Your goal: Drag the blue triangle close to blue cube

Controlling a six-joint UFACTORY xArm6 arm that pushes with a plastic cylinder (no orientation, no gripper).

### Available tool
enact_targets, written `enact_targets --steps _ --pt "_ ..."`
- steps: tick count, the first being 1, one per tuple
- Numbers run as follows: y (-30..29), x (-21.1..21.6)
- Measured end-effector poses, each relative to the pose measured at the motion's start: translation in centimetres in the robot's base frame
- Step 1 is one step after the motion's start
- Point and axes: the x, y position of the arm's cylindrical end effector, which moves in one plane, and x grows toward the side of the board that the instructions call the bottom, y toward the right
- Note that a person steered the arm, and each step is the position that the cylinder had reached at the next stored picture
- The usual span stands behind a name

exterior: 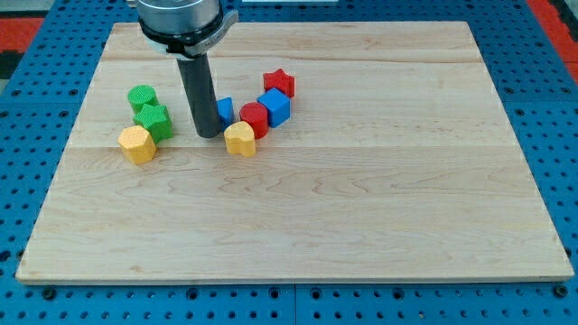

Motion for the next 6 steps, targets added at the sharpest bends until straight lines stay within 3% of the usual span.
enact_targets --steps 1,2,3,4,5,6 --pt "-1.0 -1.0" --pt "0.8 -5.1" --pt "2.6 -6.2" --pt "0.1 -3.7" --pt "0.1 1.5" --pt "1.5 4.2"
